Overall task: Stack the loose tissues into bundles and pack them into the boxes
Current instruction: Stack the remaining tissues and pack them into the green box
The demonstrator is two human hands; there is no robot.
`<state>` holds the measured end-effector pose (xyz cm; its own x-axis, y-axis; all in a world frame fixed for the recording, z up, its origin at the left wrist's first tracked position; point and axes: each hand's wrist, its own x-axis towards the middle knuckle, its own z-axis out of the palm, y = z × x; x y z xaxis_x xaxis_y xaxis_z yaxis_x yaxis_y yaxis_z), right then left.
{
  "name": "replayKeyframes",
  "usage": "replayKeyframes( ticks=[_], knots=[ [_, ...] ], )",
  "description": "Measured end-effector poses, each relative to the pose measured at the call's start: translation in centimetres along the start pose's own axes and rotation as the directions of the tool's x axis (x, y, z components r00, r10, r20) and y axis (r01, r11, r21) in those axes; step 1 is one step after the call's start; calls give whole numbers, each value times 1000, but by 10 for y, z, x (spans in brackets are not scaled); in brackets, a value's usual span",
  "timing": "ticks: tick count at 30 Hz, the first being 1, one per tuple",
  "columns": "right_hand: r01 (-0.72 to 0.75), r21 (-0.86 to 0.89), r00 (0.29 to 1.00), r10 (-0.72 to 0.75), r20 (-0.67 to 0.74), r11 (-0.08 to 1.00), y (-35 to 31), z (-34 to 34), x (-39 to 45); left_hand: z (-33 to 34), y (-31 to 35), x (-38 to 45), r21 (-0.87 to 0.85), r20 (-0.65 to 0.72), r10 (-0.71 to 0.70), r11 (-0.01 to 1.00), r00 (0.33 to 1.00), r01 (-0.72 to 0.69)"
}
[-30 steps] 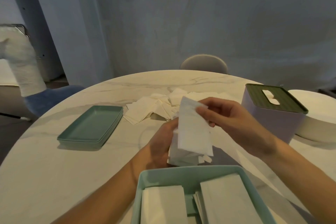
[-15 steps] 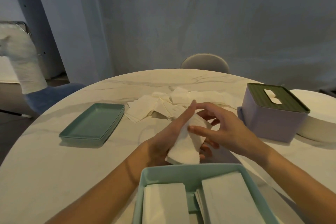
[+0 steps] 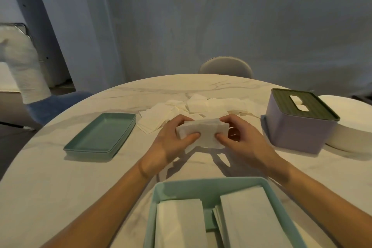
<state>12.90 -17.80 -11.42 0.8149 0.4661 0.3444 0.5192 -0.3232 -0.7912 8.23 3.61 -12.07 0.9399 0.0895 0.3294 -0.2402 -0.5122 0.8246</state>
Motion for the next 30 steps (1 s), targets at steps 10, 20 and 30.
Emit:
replayKeyframes(
  ticks=[10,20,30],
  knots=[
    [-82,228,994,95,-48,970,-13,36,-4,40,18,-2,-382,-267,-241,915,933,127],
    [17,156,996,-4,-87,988,-19,33,3,37,14,6,-326,-474,-232,942,849,75],
    [9,138,1000,-10,8,990,-15,49,-5,40,10,4,-325,-472,-301,933,829,154]
  ],
)
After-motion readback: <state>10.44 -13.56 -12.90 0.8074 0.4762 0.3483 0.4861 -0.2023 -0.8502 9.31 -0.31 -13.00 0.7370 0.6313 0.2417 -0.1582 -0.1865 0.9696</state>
